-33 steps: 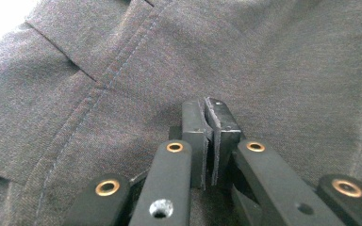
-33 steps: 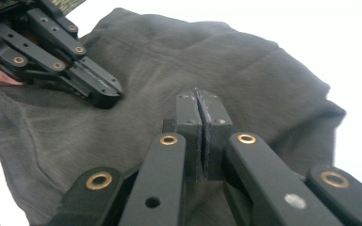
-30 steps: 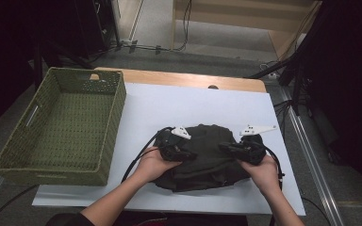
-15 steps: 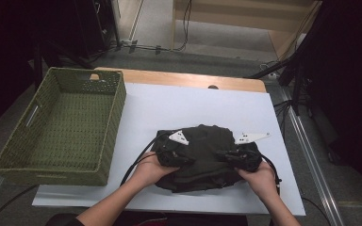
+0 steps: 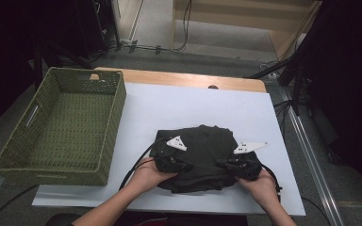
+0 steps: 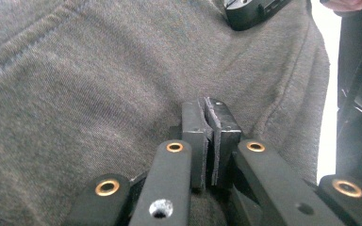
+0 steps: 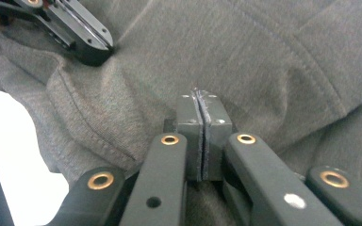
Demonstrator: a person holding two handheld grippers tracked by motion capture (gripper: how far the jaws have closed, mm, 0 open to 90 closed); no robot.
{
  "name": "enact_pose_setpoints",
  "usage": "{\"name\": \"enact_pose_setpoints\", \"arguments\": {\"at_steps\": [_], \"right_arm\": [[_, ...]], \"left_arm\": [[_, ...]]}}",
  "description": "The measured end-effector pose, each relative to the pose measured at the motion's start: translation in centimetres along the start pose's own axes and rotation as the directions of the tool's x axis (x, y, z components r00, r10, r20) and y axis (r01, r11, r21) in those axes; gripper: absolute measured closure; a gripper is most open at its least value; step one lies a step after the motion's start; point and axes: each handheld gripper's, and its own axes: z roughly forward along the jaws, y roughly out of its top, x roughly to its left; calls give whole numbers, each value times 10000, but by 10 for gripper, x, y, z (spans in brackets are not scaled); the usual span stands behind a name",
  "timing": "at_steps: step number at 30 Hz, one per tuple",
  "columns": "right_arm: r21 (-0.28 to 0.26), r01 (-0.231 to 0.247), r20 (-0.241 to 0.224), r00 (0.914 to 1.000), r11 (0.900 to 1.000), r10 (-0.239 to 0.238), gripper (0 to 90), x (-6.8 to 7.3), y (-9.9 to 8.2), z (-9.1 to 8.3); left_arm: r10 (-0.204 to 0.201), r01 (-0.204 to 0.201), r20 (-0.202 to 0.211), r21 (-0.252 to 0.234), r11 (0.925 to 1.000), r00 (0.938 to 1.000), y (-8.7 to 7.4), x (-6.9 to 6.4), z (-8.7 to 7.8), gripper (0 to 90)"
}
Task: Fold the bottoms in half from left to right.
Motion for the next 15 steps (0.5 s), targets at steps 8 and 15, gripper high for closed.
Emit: {"name": "enact_pose_setpoints", "arguments": {"at_steps": [8, 15], "right_arm": [[-19, -22, -69, 10000, 10000, 22, 874, 3, -13, 1], [7, 54, -163, 9999, 10000, -54, 875, 7, -22, 0]], "left_arm": [[-1, 1, 10, 38, 10000, 10000, -6, -5, 0, 879], [42, -41, -45, 128, 9999, 10000, -12, -11, -1, 896]]}}
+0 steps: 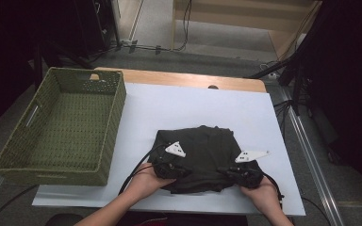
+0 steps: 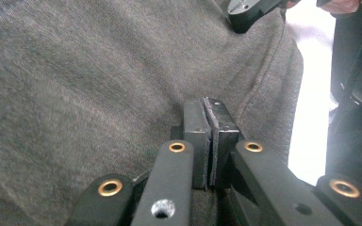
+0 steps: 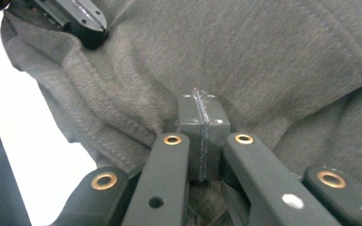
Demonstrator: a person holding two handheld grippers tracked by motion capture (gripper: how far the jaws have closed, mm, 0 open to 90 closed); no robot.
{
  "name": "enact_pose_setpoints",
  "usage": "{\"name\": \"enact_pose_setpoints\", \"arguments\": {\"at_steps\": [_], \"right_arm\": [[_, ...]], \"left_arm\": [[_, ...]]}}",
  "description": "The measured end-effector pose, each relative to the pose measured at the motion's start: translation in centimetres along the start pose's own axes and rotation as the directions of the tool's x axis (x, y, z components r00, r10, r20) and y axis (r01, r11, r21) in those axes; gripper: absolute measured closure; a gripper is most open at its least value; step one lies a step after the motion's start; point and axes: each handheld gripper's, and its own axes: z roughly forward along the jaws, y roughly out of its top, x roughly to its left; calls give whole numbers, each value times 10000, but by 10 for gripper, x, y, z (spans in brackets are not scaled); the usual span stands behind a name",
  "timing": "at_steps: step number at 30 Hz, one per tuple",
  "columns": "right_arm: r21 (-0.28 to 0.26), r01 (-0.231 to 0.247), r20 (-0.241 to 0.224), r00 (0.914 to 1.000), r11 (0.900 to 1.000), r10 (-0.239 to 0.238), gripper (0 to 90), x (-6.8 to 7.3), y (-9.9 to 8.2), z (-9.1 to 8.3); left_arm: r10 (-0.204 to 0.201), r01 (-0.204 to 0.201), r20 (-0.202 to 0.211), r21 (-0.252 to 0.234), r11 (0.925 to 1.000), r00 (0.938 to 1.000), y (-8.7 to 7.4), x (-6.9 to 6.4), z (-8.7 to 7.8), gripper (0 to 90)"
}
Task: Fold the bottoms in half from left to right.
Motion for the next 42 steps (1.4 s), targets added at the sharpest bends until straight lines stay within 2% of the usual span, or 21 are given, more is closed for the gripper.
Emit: {"name": "enact_pose_setpoints", "arguments": {"at_steps": [6, 9, 11, 13, 17, 20, 22, 24, 27, 33, 35, 42], "right_arm": [[124, 183, -134, 9997, 9998, -181, 877, 7, -7, -1], [162, 326, -197, 9993, 9993, -323, 878, 9, -10, 0], [205, 401, -182, 9990, 9990, -397, 879, 10, -10, 2], [173, 475, -274, 9985, 9987, -470, 879, 10, -10, 6], [179, 821, -300, 9962, 9965, -815, 878, 11, -7, 9], [323, 679, -382, 9970, 9972, -666, 877, 10, 1, 4], [-130, 605, -249, 9978, 9981, -608, 877, 7, 8, -3], [-472, 308, -274, 9991, 9984, -321, 876, 4, 13, -6], [-481, 85, -45, 10000, 9988, -87, 876, 1, 20, -5], [-964, -422, 235, 9987, 9944, 446, 875, -8, 35, -7], [-1176, -526, 396, 9976, 9917, 577, 875, -12, 40, -8], [-1306, -669, 710, 9945, 9892, 767, 875, -20, 51, -5]], "left_arm": [[21, -21, 35, 148, 9999, 10000, -5, -5, -2, 900], [-155, 155, 8, 159, 9998, 9999, -9, -7, 1, 900], [-14, 17, -260, 114, 9999, 9997, -11, -10, 4, 900], [138, -133, -353, 135, 9998, 9993, -10, -10, 6, 900], [132, -133, -225, -39, 9999, 9997, -11, -8, 7, 900], [196, -198, -273, -53, 9998, 9994, -11, -9, 7, 900], [212, -214, -253, -87, 9997, 9995, -11, -9, 7, 900], [138, -139, -203, -39, 9999, 9997, -11, -8, 7, 900], [101, -101, -208, -34, 9999, 9997, -11, -8, 7, 900], [-13, 12, -132, -85, 10000, 9999, -10, -7, 7, 900], [-2, 1, -139, -67, 10000, 9999, -10, -7, 7, 900], [1, -2, -114, -46, 10000, 9999, -10, -7, 7, 900]]}}
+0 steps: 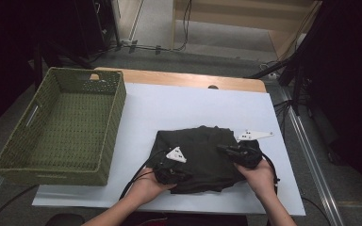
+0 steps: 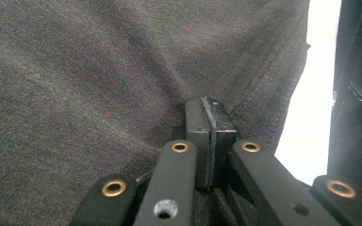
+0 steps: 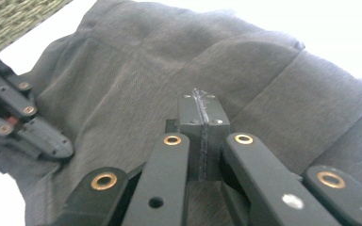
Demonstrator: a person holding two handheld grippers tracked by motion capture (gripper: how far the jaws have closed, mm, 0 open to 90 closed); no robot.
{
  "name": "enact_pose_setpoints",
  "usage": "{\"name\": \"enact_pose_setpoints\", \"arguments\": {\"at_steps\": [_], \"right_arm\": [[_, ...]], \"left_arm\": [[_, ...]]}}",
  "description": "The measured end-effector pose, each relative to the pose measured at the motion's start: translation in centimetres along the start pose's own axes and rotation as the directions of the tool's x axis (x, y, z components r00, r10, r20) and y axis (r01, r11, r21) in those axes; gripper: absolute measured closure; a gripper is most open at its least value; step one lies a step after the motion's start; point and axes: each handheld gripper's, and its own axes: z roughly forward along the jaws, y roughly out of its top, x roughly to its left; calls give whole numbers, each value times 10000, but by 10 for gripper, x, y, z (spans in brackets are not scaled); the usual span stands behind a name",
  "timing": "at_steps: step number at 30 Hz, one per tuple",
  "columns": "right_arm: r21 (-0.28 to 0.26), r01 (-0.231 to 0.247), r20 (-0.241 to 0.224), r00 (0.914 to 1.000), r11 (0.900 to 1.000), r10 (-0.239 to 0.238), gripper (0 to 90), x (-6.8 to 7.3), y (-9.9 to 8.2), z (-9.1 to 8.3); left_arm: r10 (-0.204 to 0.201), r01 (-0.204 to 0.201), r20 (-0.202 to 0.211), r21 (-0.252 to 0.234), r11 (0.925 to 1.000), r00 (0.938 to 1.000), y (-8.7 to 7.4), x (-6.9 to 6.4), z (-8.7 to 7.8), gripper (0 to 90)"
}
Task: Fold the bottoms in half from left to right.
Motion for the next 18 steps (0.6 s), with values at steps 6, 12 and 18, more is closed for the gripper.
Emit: {"name": "enact_pose_setpoints", "arguments": {"at_steps": [6, 12, 18], "right_arm": [[-143, -187, 412, 9990, 9997, 193, 873, -5, 8, 7], [-84, -404, 889, 9952, 9991, 409, 874, -14, 11, 23], [143, -429, 1119, 9929, 9990, 411, 875, -20, 8, 39]], "left_arm": [[15, -15, -19, 44, 10000, 10000, 0, 0, 0, 900], [62, -62, -76, 6, 10000, 10000, 0, -1, 0, 900], [98, -99, -124, -42, 9999, 9999, 0, -2, 0, 900]]}}
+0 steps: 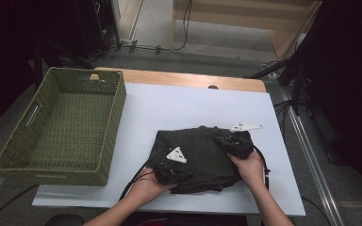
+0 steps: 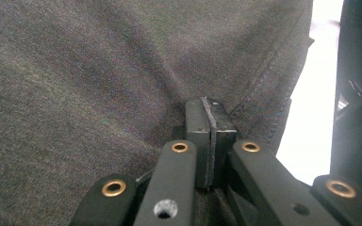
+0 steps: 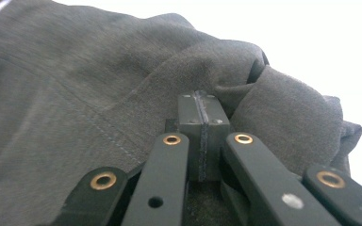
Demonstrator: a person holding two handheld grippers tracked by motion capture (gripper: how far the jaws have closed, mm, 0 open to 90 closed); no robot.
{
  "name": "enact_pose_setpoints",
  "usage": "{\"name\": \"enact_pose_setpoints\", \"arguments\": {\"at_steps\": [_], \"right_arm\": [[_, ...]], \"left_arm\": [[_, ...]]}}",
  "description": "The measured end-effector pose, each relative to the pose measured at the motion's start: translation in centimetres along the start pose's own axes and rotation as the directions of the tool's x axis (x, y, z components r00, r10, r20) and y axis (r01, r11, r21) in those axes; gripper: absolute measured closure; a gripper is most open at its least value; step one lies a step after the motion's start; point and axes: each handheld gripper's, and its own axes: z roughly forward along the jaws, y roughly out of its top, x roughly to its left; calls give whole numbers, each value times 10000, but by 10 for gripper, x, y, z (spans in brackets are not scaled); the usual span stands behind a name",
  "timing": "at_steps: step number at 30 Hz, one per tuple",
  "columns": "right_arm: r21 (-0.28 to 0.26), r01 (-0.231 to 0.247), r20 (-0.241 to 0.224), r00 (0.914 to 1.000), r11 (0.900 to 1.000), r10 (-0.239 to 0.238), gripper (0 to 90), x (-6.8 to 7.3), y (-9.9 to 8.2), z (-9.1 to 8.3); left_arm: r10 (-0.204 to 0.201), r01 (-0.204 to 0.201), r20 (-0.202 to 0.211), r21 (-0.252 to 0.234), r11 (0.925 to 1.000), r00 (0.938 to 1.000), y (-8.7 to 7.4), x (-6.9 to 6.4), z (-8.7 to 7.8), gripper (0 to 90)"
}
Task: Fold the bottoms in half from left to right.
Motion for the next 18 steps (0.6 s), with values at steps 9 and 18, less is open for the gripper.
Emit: {"name": "enact_pose_setpoints", "arguments": {"at_steps": [9, 18], "right_arm": [[-132, 136, 24, 9999, 9998, -136, 879, -2, -13, 15], [-216, 473, 299, 9985, 9986, -467, 878, 2, -14, 12]], "left_arm": [[-17, 15, 84, 216, 9998, 10000, 6, 2, -4, 888], [-384, 362, -538, -417, 9985, 9978, 20, 24, -39, 842]]}}
